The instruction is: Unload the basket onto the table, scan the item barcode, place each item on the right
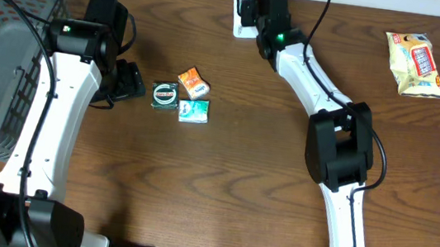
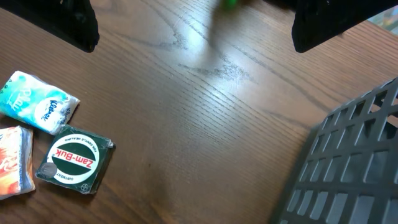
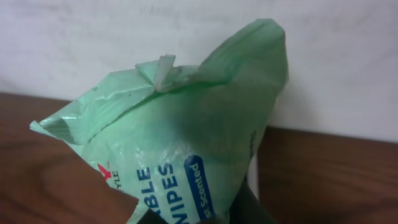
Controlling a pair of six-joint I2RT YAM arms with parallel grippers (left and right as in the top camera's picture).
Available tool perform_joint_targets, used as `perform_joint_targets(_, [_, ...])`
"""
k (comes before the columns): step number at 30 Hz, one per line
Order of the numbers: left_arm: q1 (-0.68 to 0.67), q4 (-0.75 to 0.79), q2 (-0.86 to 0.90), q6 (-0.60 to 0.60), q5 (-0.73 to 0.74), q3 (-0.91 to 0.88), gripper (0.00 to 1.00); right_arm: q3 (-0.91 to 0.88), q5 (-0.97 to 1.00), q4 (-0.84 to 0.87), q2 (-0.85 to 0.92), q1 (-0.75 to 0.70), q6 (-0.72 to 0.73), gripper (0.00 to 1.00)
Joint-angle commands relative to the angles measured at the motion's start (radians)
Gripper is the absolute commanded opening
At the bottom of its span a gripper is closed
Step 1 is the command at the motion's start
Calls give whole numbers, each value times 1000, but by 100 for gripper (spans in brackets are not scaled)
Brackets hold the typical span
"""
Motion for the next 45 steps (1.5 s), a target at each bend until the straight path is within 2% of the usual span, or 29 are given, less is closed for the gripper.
perform_joint_targets(1, [3,-4,6,-6,-9,-2,98,67,47,-10,-20,2,-33,1])
perform_joint_targets(16, [3,-4,6,-6,-9,-2,98,82,47,-28,-11,0,-33,1])
perform_joint_targets(20, [3,-4,6,-6,-9,-2,97,83,142,-87,-40,-13,-31,1])
perform_joint_targets(25, [3,-4,6,-6,-9,-2,98,83,355,-238,-115,-74,-24,1])
perform_joint_targets(30, [3,-4,6,-6,-9,-2,98,83,356,-489,-185,-184,-67,1])
perform_joint_targets(35, [3,-4,6,-6,-9,-2,97,82,356,-741,-183,-320,-126,1])
perform_joint_targets(40, [3,-4,6,-6,-9,-2,98,75,341,-877,-171,-467,-125,1])
perform_joint_targets(41, [3,-4,6,-6,-9,-2,97,69,317,-888,-171,-491,-125,8])
perform_joint_targets(42, [3,-4,6,-6,-9,-2,98,65,284,-899,-171,-513,-125,25])
perform_joint_targets(44, [3,-4,6,-6,-9,-2,98,64,210,-922,-171,-555,-125,45])
perform_joint_targets(45, [3,-4,6,-6,-9,-2,98,63,177,-930,-171,-573,-123,61])
